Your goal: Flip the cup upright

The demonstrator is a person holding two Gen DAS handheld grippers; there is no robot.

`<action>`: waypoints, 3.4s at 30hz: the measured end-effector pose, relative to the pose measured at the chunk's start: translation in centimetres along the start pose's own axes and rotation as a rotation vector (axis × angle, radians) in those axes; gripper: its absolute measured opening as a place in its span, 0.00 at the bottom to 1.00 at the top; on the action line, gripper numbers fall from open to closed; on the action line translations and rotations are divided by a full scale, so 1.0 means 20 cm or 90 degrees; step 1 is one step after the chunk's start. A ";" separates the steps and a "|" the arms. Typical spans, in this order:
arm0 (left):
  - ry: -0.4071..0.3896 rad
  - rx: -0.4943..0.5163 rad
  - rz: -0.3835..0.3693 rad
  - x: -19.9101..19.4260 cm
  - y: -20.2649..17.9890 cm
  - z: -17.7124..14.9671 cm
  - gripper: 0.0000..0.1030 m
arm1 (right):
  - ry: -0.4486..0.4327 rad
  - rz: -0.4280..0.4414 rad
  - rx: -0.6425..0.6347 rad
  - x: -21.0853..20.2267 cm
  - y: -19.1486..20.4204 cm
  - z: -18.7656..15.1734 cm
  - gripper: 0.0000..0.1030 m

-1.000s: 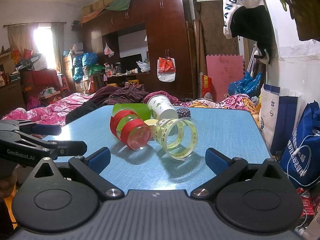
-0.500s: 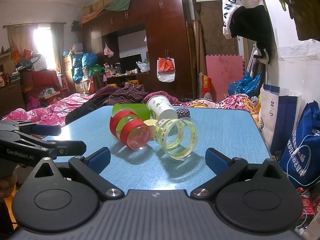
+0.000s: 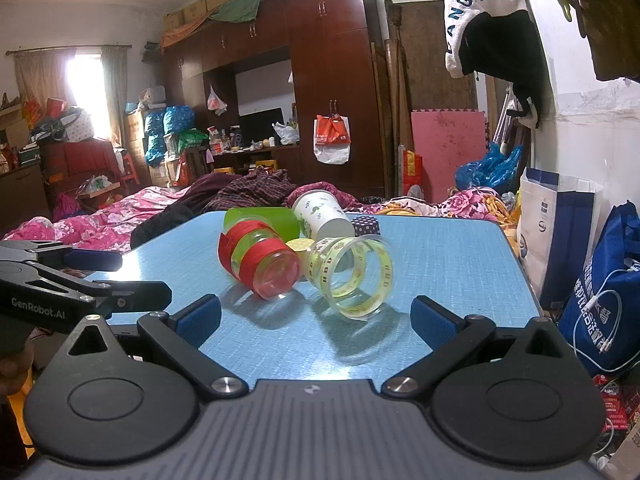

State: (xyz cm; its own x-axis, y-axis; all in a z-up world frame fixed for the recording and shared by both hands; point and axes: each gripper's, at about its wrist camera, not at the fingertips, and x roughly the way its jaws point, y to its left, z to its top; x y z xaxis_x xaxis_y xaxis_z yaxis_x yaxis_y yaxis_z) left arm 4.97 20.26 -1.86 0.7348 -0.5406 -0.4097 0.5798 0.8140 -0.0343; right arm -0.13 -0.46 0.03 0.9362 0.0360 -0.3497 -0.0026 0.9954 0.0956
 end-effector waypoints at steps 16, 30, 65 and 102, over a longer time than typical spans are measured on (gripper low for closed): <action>0.000 -0.002 0.002 0.00 0.01 0.00 1.00 | 0.001 0.000 0.002 0.00 -0.01 0.00 0.99; -0.017 -0.055 0.050 0.02 0.25 0.09 1.00 | -0.023 0.077 -0.006 0.12 0.11 0.09 0.99; 0.002 -0.136 0.040 0.07 0.57 0.03 1.00 | 0.267 0.046 -0.190 0.63 0.42 0.31 0.58; 0.128 -0.242 -0.123 0.17 0.39 0.06 1.00 | 0.193 0.063 0.056 0.35 0.37 0.08 0.58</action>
State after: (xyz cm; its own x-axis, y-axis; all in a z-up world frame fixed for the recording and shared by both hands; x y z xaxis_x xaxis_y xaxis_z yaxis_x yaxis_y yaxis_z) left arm 12.45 24.39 -2.38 0.5216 -0.6679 -0.5309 0.5014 0.7434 -0.4427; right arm 7.03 7.00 -0.28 0.7859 0.1701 -0.5946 -0.0455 0.9747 0.2187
